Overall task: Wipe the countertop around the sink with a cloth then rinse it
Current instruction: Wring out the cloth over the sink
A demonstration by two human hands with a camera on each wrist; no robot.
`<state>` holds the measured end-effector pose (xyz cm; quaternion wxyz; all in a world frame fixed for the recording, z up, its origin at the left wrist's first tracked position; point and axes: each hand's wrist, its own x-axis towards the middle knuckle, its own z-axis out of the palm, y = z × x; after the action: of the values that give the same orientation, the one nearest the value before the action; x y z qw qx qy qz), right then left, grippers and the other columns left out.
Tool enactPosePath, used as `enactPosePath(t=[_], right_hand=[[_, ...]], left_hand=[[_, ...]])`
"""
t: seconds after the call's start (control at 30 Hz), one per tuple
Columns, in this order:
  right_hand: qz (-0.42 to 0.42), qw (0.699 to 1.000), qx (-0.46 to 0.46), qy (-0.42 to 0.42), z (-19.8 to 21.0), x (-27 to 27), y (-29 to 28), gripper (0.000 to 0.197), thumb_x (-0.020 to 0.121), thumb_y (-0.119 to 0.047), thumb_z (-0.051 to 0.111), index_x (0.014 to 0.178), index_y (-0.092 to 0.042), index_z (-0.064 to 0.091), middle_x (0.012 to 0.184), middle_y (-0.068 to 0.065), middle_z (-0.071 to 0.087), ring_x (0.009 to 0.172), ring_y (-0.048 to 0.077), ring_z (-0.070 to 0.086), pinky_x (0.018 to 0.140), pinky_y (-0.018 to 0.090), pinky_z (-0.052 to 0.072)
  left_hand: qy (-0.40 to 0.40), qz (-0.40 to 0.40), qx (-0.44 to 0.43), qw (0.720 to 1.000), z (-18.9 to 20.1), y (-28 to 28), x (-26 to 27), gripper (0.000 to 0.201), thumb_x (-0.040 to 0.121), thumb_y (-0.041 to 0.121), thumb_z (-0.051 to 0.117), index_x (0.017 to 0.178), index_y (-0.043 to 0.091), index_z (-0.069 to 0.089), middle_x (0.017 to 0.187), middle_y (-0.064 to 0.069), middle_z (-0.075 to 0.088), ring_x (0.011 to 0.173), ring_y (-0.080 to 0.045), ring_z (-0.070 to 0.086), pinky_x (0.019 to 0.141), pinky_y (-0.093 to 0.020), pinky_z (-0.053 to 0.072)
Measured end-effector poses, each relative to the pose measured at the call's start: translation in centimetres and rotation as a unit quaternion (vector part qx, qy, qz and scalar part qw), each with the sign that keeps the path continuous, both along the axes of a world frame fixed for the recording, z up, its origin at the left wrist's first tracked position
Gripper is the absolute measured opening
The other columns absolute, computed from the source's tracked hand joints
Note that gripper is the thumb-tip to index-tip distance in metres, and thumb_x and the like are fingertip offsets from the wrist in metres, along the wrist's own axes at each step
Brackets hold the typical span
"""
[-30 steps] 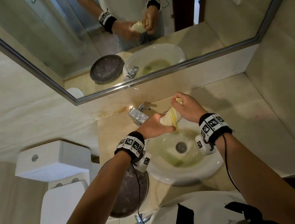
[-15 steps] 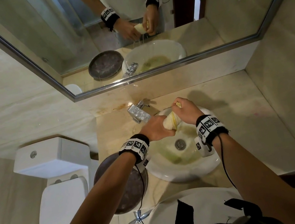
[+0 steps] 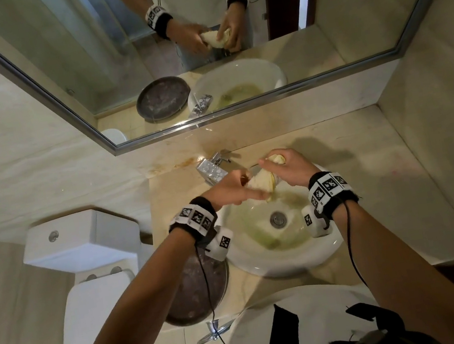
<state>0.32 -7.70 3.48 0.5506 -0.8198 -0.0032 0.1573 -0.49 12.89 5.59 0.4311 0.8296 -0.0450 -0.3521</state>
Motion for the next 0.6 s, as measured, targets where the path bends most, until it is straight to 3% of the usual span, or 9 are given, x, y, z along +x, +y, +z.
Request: enactPosePath(t=[0.1,0.17,0.23,0.33,0.4,0.5,0.53,0.6], right_hand=[[0.002,0.999,0.027,-0.038,0.3,0.2,-0.3,0.034,0.09,-0.047,0.067,0.086,-0.013,0.062,0.067,-0.004,0.058,0.057,0.008,0.051,0.054,0.025,0.038],[-0.003,0.997,0.052,-0.051,0.7,0.2,-0.2,0.029,0.091,-0.042,0.068,0.083,-0.016,0.06,0.066,-0.008,0.057,0.059,0.008,0.052,0.057,0.026,0.039],[-0.007,0.995,0.087,-0.05,1.3,0.0,0.2,0.022,0.092,-0.036,0.069,0.082,-0.019,0.059,0.064,-0.011,0.055,0.057,0.007,0.05,0.052,0.024,0.039],[-0.01,0.988,0.154,-0.021,2.3,-0.5,0.7,0.016,0.093,-0.029,0.069,0.085,-0.019,0.059,0.067,-0.002,0.055,0.058,0.013,0.05,0.047,0.025,0.04],[0.001,0.985,0.171,-0.024,2.7,-0.7,0.8,0.015,0.093,-0.026,0.069,0.087,-0.015,0.061,0.069,0.006,0.055,0.056,0.018,0.051,0.046,0.027,0.04],[0.027,0.987,0.153,-0.051,3.1,-0.9,1.2,0.019,0.094,-0.028,0.068,0.088,-0.011,0.063,0.07,0.007,0.057,0.053,0.017,0.054,0.043,0.028,0.044],[0.038,0.987,0.14,-0.062,3.2,-1.0,1.4,0.021,0.094,-0.031,0.068,0.087,-0.012,0.063,0.069,0.006,0.058,0.052,0.016,0.054,0.042,0.028,0.044],[0.057,0.99,0.096,-0.081,3.3,-0.9,1.7,0.024,0.093,-0.039,0.068,0.084,-0.018,0.063,0.068,0.002,0.059,0.049,0.013,0.053,0.042,0.026,0.042]], left_hand=[[0.087,0.019,-0.095,0.991,1.2,1.0,0.3,0.05,0.079,0.029,0.083,0.116,0.007,0.058,0.084,-0.004,0.06,0.075,-0.014,0.057,0.063,-0.027,0.048],[0.111,0.018,-0.126,0.986,1.5,1.6,0.5,0.053,0.084,0.018,0.079,0.13,0.007,0.055,0.092,-0.008,0.063,0.08,-0.017,0.059,0.072,-0.029,0.051],[0.122,-0.011,-0.128,0.984,1.6,1.9,0.7,0.049,0.087,0.016,0.076,0.131,0.006,0.058,0.099,-0.011,0.063,0.085,-0.019,0.059,0.079,-0.027,0.053],[0.13,-0.049,-0.111,0.984,2.1,1.9,0.6,0.05,0.085,0.025,0.077,0.125,0.0,0.061,0.104,-0.012,0.064,0.09,-0.02,0.06,0.083,-0.028,0.053],[0.145,-0.087,-0.11,0.979,2.6,1.7,0.3,0.046,0.085,0.029,0.075,0.124,0.008,0.063,0.111,-0.006,0.067,0.099,-0.019,0.062,0.088,-0.033,0.051],[0.169,-0.123,-0.132,0.969,2.6,1.4,0.0,0.037,0.093,0.015,0.067,0.128,0.021,0.058,0.123,-0.004,0.065,0.117,-0.021,0.06,0.1,-0.04,0.049],[0.174,-0.131,-0.139,0.966,2.5,1.3,-0.2,0.039,0.093,0.013,0.067,0.13,0.019,0.056,0.125,-0.008,0.064,0.118,-0.024,0.06,0.099,-0.041,0.05],[0.168,-0.146,-0.126,0.967,2.3,0.9,-0.5,0.04,0.089,0.015,0.073,0.125,0.013,0.057,0.116,-0.014,0.066,0.108,-0.028,0.065,0.084,-0.037,0.053]])
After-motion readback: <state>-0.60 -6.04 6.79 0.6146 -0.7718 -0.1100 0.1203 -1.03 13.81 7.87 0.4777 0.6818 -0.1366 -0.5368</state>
